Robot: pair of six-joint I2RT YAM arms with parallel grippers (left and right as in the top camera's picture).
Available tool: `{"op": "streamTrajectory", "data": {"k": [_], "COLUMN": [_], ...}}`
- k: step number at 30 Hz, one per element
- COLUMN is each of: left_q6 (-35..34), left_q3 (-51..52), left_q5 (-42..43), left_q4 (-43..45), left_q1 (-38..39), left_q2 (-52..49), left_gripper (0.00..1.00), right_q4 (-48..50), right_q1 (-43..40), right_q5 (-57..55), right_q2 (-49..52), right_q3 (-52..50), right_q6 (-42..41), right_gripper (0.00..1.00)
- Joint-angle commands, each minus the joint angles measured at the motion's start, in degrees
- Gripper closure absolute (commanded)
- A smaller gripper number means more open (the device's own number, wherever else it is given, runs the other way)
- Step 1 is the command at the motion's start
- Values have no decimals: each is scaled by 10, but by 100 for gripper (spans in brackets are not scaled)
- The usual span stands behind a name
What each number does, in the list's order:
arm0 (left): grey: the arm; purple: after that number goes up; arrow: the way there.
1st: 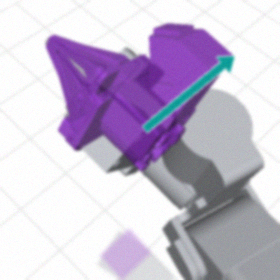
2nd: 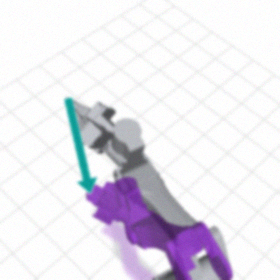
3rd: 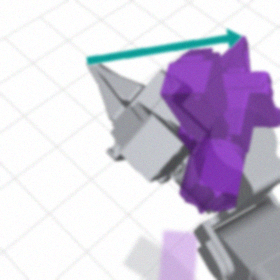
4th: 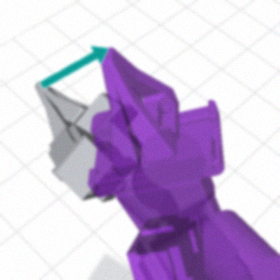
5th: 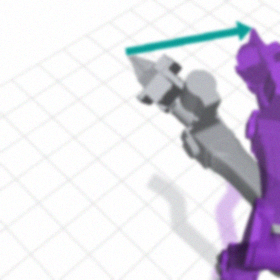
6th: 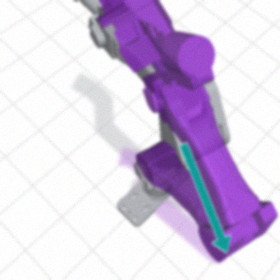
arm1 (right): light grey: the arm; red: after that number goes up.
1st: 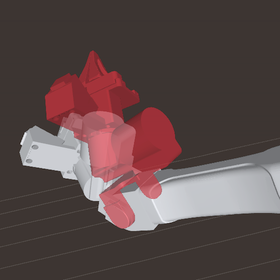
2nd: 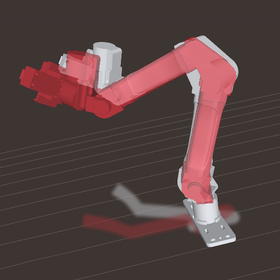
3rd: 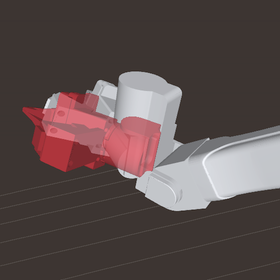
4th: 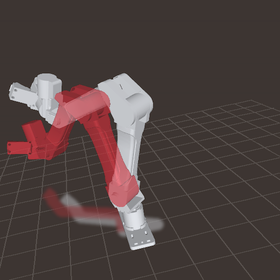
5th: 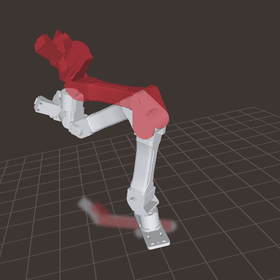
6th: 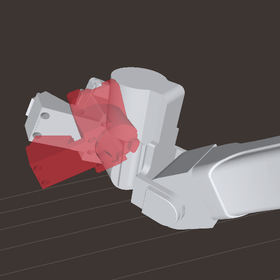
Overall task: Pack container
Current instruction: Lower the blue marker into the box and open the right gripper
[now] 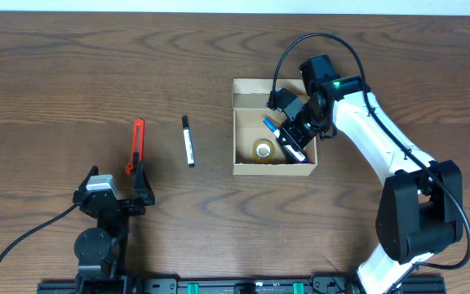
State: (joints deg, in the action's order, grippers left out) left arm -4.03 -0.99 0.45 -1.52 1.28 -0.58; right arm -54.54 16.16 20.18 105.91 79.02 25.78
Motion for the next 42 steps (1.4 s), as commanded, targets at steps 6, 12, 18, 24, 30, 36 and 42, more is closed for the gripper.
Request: {"op": "streamTrajectory", "data": {"k": [6, 12, 18, 24, 30, 36, 42], "left_q6": [6, 6, 6, 6, 6, 6, 6], "left_q3": [7, 7, 7, 7, 7, 7, 7], "left_q5": [-6, -6, -6, -6, -6, -6, -6], "left_q4": [-29, -30, -30, -30, -29, -29, -29], "left_q1": [-2, -2, -2, -2, -2, -2, -2], "left_q2": [3, 3, 3, 3, 3, 3, 3], "left_gripper": [5, 5, 5, 5, 5, 5, 5], "right_q4": [39, 61, 71, 74, 75, 77, 62], "right_q1": [4, 4, 4, 4, 4, 4, 4], "right_q5": [12, 13, 12, 10, 11, 11, 11], "right_q2": [3, 3, 3, 3, 3, 3, 3], "right_q3": [-46, -70, -70, -70, -70, -69, -29], "right_q6": [-25, -31, -42, -42, -50, -52, -67], "right_gripper": [99, 99, 99, 96, 73, 48, 46]}}
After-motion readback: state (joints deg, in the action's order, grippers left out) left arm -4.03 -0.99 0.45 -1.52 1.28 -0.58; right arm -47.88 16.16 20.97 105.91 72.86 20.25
